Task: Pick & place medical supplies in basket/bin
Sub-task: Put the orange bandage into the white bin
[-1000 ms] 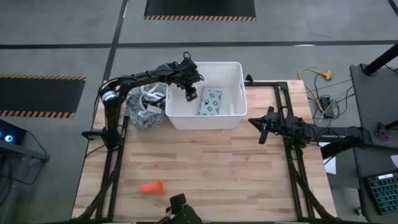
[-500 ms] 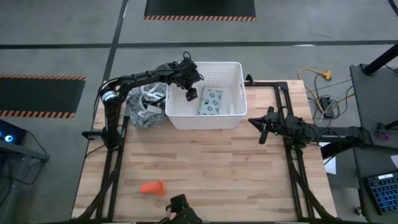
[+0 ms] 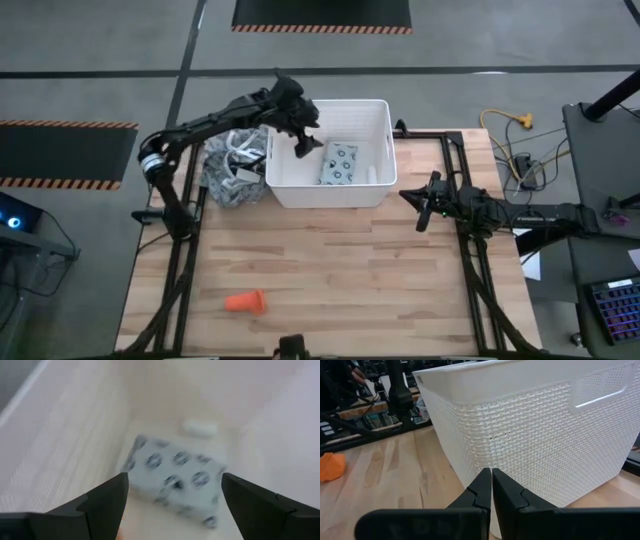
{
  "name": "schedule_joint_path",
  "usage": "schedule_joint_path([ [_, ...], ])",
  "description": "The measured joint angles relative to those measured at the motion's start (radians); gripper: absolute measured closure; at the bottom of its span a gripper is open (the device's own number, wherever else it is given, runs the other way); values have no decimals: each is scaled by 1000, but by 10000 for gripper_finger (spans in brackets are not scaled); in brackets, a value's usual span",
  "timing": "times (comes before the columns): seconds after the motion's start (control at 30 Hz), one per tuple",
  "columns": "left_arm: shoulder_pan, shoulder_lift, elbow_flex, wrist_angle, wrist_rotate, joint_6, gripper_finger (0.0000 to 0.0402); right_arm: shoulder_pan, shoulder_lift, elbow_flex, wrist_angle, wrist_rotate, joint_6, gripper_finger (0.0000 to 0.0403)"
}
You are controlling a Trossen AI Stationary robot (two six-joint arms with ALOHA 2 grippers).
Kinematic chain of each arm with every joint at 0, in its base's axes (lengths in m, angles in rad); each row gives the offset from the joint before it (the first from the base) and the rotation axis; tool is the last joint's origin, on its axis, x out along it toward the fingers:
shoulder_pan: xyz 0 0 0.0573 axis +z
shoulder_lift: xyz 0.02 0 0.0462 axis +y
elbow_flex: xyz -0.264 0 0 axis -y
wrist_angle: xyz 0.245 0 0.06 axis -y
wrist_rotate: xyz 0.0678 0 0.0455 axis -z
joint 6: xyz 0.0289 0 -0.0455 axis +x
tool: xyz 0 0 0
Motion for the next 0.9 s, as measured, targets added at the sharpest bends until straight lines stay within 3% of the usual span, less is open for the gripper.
schedule_joint_path([
  [0.57,-305,-370,0,-3,27,-23,98,0,1,0,0,-2,0,394],
  [0.9,-517,-462,0,-217,-121,-210,98,0,1,0,0,-3,0,394],
])
